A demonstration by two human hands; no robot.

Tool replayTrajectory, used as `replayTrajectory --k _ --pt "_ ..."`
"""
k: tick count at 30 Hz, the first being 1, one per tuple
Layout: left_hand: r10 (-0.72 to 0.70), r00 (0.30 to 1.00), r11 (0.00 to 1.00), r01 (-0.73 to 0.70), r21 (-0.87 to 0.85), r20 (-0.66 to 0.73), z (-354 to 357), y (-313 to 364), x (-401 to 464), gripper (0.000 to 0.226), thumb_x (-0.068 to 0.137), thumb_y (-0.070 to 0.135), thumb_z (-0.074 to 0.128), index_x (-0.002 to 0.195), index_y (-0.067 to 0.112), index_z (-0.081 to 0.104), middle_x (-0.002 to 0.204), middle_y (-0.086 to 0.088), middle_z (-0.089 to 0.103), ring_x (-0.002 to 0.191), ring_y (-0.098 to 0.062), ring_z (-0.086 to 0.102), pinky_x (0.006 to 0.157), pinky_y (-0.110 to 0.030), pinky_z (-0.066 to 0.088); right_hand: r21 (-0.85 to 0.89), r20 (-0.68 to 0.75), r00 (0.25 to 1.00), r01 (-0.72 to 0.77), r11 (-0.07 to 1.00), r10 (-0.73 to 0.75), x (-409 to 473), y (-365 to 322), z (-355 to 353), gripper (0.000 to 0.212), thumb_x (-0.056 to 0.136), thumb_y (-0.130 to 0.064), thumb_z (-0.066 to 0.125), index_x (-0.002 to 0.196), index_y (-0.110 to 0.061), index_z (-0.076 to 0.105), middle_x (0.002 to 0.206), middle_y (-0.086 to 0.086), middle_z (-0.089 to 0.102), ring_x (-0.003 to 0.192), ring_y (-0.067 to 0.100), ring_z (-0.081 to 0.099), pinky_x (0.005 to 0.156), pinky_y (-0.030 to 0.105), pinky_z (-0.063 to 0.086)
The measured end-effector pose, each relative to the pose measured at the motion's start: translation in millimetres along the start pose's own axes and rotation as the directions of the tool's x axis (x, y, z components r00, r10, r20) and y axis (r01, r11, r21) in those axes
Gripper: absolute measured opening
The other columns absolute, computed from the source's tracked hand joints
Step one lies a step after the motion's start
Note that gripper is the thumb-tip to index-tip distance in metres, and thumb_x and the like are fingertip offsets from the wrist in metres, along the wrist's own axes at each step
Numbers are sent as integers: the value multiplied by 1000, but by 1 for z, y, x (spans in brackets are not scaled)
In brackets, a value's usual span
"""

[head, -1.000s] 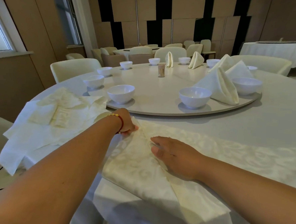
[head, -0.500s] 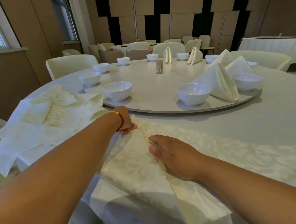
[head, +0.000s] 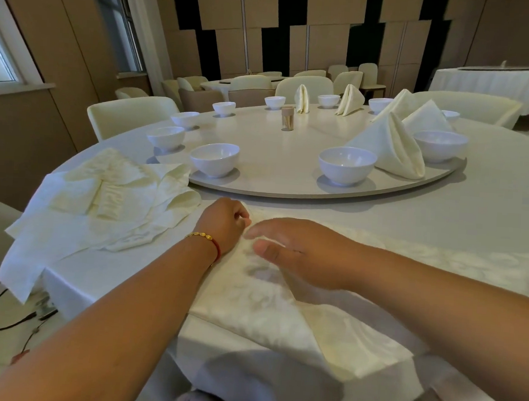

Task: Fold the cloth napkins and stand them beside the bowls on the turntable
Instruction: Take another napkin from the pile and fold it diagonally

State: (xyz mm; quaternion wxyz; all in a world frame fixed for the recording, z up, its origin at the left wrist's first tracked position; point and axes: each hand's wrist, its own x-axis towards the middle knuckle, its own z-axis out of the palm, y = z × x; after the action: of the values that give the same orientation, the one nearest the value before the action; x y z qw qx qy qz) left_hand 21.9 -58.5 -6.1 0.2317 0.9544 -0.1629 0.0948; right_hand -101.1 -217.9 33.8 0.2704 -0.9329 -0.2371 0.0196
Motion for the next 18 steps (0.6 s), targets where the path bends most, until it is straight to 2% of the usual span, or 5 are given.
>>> replayTrajectory --k 3,6,11,14,18 --pt "18 999 999 -17 -32 27 0 -4 0 5 89 18 59 86 18 63 96 4 56 86 -15 54 75 -24 38 -9 110 992 65 998 -63 14 -9 7 56 96 -58 32 106 -13 65 104 5 66 96 19 59 92 43 46" --pt "8 1000 999 -8 -49 8 2 -5 1 9 91 21 60 84 18 65 97 3 58 89 -16 56 77 -24 38 15 231 963 138 990 -138 22 -14 22 63 90 -62 30 113 -16 64 114 1 65 107 16 58 100 39 43" --pt "-2 1000 999 2 -52 -14 5 -7 0 13 90 27 61 92 17 69 97 4 57 90 -14 55 78 -23 38 -137 411 878 325 936 -245 2 3 44 63 95 -55 21 152 -28 24 161 -8 13 147 5 1 120 31 -4" --pt "7 1000 1000 -8 -24 -17 5 -7 0 16 91 29 60 94 16 69 98 4 55 90 -14 53 78 -23 37 -230 437 858 396 889 -269 -19 6 40 77 88 -72 9 154 -31 10 161 -11 0 146 3 -11 120 35 -8" --pt "45 999 998 -45 35 4 3 -3 -4 21 92 32 58 96 13 67 98 2 51 92 -16 52 80 -23 36 -246 470 834 438 865 -289 -39 3 33 83 80 -68 5 154 -29 7 161 -12 -4 145 2 -16 119 35 -10"
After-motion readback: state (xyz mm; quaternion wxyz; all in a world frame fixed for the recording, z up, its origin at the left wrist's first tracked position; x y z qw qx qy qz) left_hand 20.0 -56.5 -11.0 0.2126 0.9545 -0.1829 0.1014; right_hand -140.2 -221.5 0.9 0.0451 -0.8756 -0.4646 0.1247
